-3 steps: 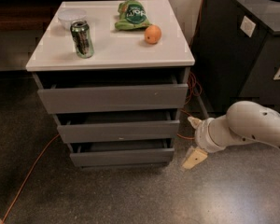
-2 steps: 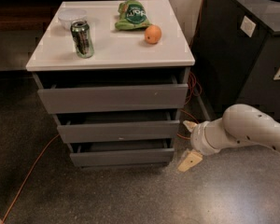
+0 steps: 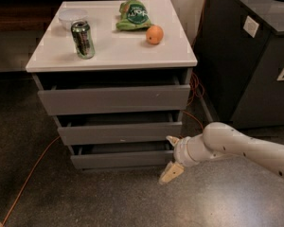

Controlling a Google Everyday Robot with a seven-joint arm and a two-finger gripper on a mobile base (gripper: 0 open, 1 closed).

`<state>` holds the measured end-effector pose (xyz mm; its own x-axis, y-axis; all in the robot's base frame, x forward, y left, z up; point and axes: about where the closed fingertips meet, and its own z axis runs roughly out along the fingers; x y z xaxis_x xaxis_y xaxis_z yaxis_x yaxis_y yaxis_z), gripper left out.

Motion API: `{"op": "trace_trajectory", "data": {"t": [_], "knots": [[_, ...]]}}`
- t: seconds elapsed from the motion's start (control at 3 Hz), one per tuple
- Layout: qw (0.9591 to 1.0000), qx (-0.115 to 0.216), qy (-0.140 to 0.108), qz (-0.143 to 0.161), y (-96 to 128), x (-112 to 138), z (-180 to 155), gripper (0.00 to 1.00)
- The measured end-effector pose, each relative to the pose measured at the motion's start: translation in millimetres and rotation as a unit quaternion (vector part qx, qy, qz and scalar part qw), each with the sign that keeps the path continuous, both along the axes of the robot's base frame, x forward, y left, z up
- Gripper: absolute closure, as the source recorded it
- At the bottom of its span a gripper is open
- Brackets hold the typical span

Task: Place orange into bottom drawer

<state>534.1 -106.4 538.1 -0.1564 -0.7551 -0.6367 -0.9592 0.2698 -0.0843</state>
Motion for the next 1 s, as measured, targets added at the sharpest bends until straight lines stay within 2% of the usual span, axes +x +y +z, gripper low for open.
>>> {"op": "trace_trajectory", "data": {"t": [0.33, 0.67, 1.0], "knots": [[0.9999, 0.004, -0.001, 0.017, 24.4, 8.8, -37.8, 0.0], [0.9994, -0.013, -0.012, 0.03, 43.0, 28.2, -85.0, 0.0], [0.9963, -0.042, -0.047, 0.057, 61.1, 59.3, -142.5, 0.0]]}}
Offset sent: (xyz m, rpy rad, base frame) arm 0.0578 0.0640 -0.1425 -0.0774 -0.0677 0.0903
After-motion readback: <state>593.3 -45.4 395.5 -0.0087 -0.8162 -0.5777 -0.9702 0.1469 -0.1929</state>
